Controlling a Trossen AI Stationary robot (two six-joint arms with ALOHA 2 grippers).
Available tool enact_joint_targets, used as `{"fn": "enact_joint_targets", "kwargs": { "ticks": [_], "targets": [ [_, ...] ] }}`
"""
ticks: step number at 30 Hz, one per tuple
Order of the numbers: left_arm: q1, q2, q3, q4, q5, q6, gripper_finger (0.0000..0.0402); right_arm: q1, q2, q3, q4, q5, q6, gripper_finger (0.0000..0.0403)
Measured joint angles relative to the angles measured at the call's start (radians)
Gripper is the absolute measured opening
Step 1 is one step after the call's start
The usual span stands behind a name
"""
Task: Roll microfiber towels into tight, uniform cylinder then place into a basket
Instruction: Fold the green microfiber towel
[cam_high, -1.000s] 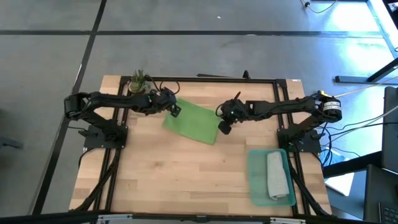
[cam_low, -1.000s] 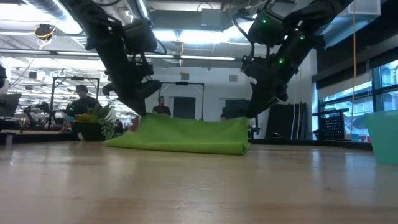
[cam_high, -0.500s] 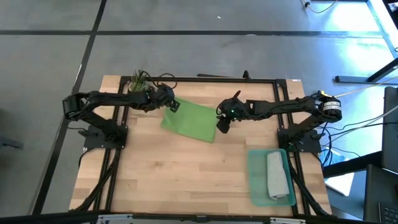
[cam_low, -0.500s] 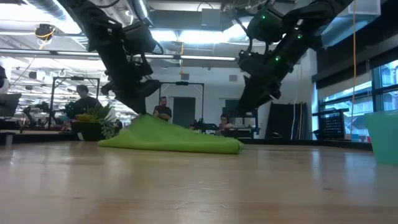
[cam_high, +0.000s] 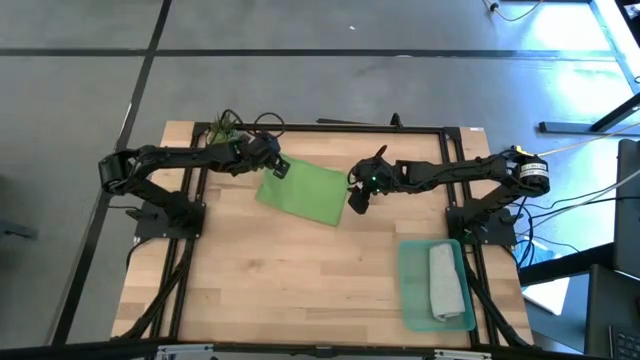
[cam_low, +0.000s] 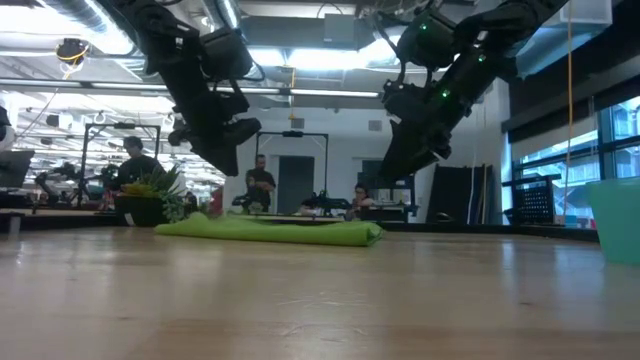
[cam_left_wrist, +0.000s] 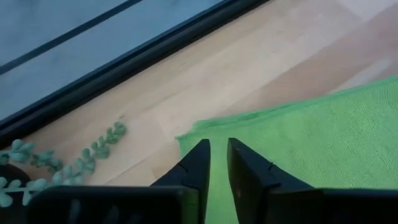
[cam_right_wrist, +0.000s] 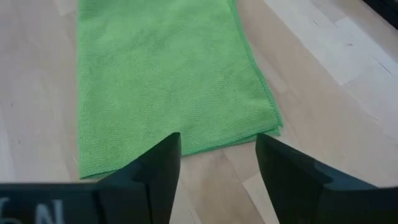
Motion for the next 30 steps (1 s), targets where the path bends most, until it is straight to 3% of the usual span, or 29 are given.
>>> {"fn": "enact_joint_targets", "kwargs": {
  "ticks": [4, 9, 15, 19, 25, 30],
  "targets": [
    [0.006, 0.0, 0.0, -0.003, -0.005, -0.004, 0.0042, 0.0, 0.0, 0.0, 0.0, 0.0, 0.0, 0.021],
    [0.005, 0.0, 0.0, -0.004, 0.01, -0.025, 0.0065, 0.0, 0.0, 0.0, 0.0, -0.002, 0.001, 0.021],
    [-0.029, 0.018, 0.0, 0.013, 0.318, -0.025, 0.0071, -0.002, 0.0, 0.0, 0.001, -0.061, 0.004, 0.021],
    [-0.105, 0.053, -0.014, 0.014, 0.392, 0.028, 0.0064, -0.012, 0.0, 0.0, 0.011, -0.061, 0.004, 0.021],
    [-0.21, 0.121, -0.02, -0.009, 0.381, 0.026, 0.0058, -0.028, 0.013, 0.0, 0.051, -0.063, -0.021, 0.021],
    [-0.234, 0.145, -0.02, -0.077, 0.272, -0.089, 0.0057, -0.043, 0.093, 0.0, 0.112, -0.102, -0.042, 0.021]
  ]
}}
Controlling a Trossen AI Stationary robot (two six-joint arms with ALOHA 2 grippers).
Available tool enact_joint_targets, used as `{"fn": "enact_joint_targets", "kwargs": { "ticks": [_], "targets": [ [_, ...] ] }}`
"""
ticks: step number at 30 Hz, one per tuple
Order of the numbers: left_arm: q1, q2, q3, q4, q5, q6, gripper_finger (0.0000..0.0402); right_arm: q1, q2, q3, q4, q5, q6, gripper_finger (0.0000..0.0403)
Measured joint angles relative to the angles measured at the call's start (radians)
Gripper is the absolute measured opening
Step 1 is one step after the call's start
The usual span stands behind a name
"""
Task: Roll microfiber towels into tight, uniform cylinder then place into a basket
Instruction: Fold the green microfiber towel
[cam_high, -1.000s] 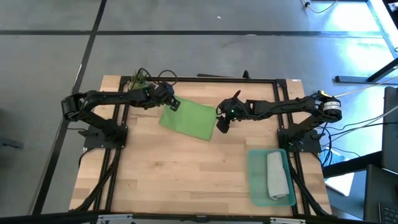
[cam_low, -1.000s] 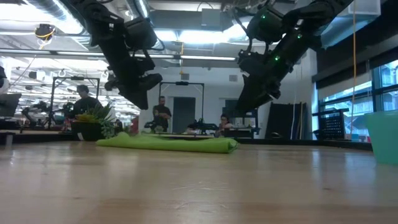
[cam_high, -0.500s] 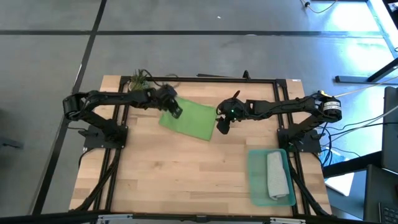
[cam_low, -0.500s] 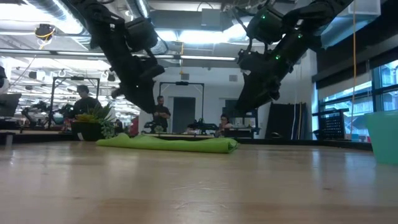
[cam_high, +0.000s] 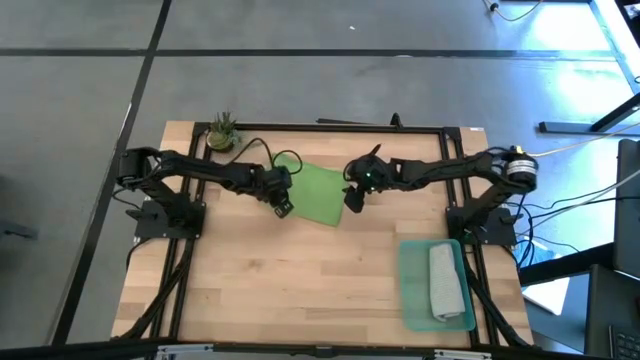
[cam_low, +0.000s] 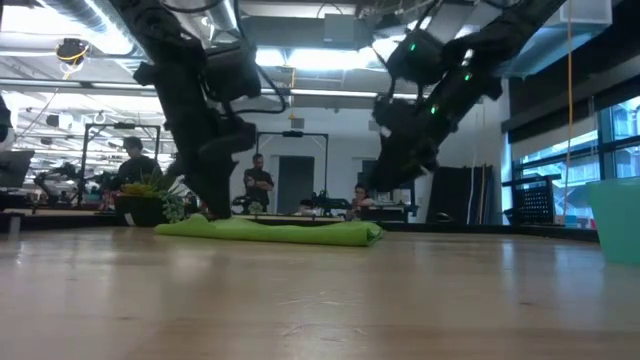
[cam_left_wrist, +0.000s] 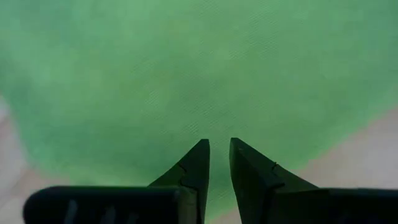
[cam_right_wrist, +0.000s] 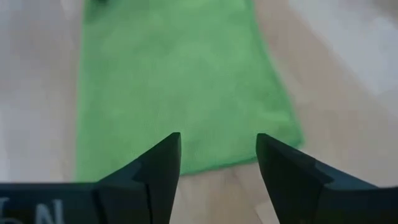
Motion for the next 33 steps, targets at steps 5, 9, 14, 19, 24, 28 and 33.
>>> {"fn": "enact_joint_targets", "kwargs": {
  "ticks": [5, 9, 14, 19, 24, 28, 33],
  "targets": [
    [0.014, -0.001, 0.0, -0.025, -0.04, -0.018, 0.0057, -0.016, 0.07, -0.001, 0.094, -0.034, -0.051, 0.021],
    [0.026, -0.001, 0.0, -0.031, -0.038, -0.017, 0.0057, -0.054, 0.115, 0.0, 0.111, -0.031, -0.055, 0.021],
    [0.025, -0.001, 0.0, -0.072, -0.037, -0.016, 0.0057, -0.088, 0.174, 0.0, 0.113, -0.032, -0.063, 0.021],
    [0.032, 0.01, 0.0, -0.123, -0.047, -0.031, 0.0057, -0.094, 0.207, 0.001, 0.113, -0.084, -0.058, 0.021],
    [0.069, 0.021, 0.0, -0.127, -0.064, -0.022, 0.0057, -0.074, 0.206, 0.002, 0.094, -0.199, -0.028, 0.021],
    [0.121, 0.02, 0.0, -0.115, -0.086, 0.012, 0.0057, -0.045, 0.206, 0.002, 0.087, -0.296, 0.019, 0.021],
    [0.192, 0.02, 0.0, -0.088, -0.107, 0.072, 0.0057, -0.008, 0.206, 0.001, 0.078, -0.385, 0.051, 0.021]
  ]
}}
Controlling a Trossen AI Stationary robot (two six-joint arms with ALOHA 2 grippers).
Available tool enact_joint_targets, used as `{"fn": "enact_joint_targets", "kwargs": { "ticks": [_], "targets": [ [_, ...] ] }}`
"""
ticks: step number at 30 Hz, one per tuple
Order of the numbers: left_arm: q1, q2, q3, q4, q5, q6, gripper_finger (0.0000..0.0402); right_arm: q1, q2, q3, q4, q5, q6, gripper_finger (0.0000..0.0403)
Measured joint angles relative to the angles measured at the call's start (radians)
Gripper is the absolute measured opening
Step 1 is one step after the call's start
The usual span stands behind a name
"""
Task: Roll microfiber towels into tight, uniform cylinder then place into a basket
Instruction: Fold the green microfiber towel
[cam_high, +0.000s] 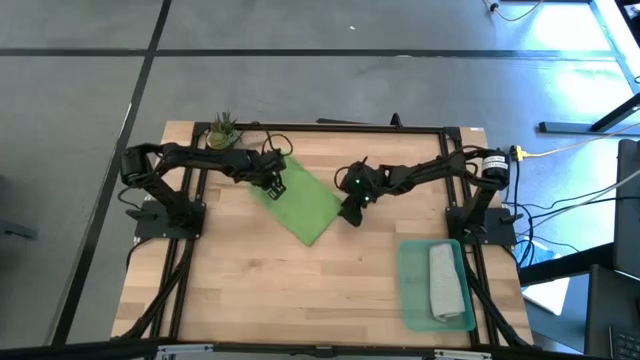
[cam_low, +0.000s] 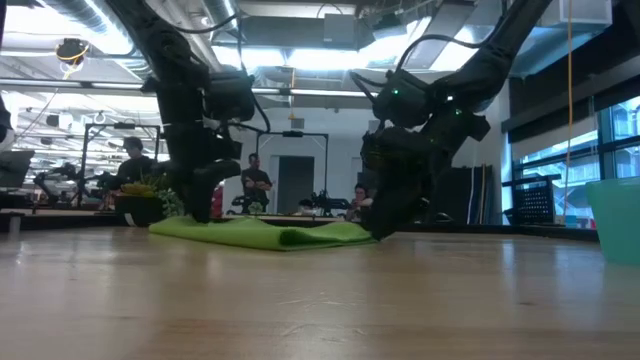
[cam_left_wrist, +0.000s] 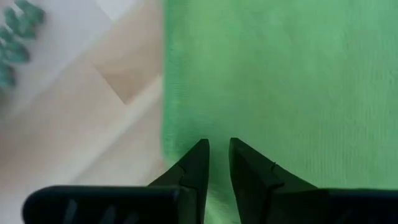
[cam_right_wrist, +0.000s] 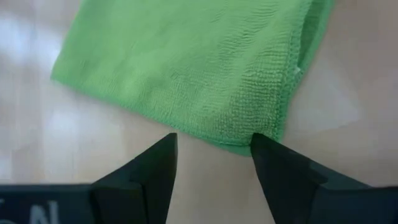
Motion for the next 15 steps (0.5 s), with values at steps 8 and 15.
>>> {"fn": "enact_joint_targets", "kwargs": {
  "ticks": [8, 15],
  "targets": [
    [0.051, -0.055, 0.038, 0.02, 0.001, 0.028, 0.0057, -0.002, -0.006, -0.002, -0.01, -0.033, -0.024, 0.021],
    [-0.011, -0.196, 0.093, -0.093, 0.002, 0.039, 0.0057, -0.026, -0.08, -0.005, -0.021, -0.071, -0.031, 0.021]
  ]
}}
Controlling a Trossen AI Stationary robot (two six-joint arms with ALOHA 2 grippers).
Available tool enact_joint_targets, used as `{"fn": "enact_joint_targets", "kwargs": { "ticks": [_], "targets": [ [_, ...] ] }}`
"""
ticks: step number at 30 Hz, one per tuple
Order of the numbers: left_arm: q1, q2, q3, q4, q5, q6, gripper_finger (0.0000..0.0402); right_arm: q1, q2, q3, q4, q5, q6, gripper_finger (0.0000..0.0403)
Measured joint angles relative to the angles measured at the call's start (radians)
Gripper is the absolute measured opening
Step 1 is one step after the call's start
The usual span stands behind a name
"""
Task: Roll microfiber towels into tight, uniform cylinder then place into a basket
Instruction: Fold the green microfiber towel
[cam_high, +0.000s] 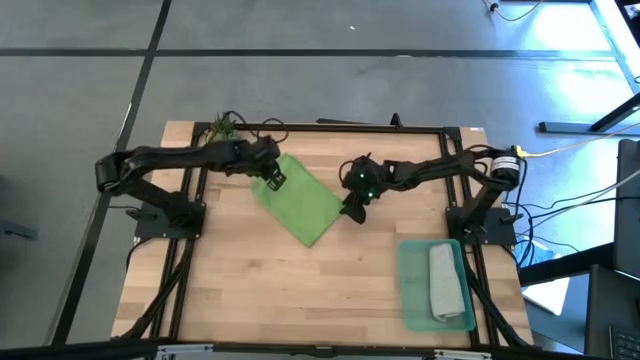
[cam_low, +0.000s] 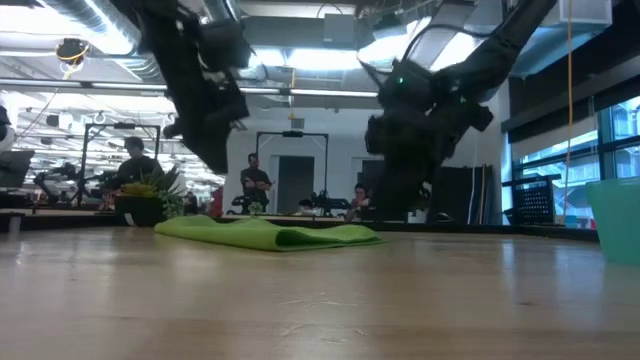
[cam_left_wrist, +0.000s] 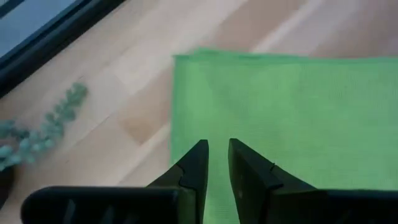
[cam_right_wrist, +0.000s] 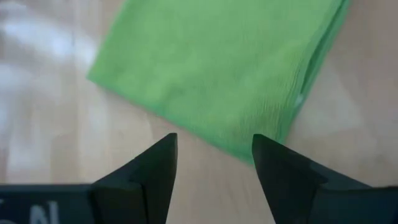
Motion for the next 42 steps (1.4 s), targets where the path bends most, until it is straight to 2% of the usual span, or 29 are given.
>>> {"fn": "enact_joint_targets", "kwargs": {
  "ticks": [3, 6, 9, 14, 21, 26, 30, 34, 42],
  "targets": [
    [-0.054, -0.03, -0.024, -0.026, 0.001, -0.036, 0.0057, -0.002, -0.049, 0.0, 0.014, 0.024, -0.001, 0.021],
    [-0.105, -0.031, -0.076, -0.026, 0.025, -0.117, 0.0057, -0.002, -0.087, 0.001, 0.046, 0.103, -0.023, 0.021],
    [-0.145, -0.021, -0.15, 0.042, 0.025, -0.202, 0.0057, -0.005, -0.088, 0.003, 0.072, 0.168, -0.032, 0.021],
    [-0.188, 0.01, -0.25, 0.22, -0.024, -0.268, 0.0057, -0.005, -0.042, 0.003, 0.085, 0.233, -0.1, 0.021],
    [-0.198, 0.061, -0.301, 0.267, -0.028, -0.29, 0.0057, -0.005, 0.048, 0.002, 0.086, 0.239, -0.153, 0.021],
    [-0.182, 0.105, -0.3, 0.31, -0.036, -0.25, 0.0057, -0.002, 0.076, 0.002, 0.076, 0.231, -0.156, 0.021],
    [-0.161, 0.129, -0.299, 0.364, -0.039, -0.188, 0.0057, 0.015, 0.076, 0.003, 0.052, 0.175, -0.157, 0.021],
    [-0.125, 0.141, -0.302, 0.436, -0.03, -0.117, 0.0057, 0.046, 0.076, 0.004, 0.034, 0.179, -0.157, 0.021],
    [-0.029, 0.142, -0.303, 0.52, -0.042, 0.085, 0.0057, 0.062, 0.075, 0.005, 0.022, 0.16, -0.16, 0.021]
  ]
}}
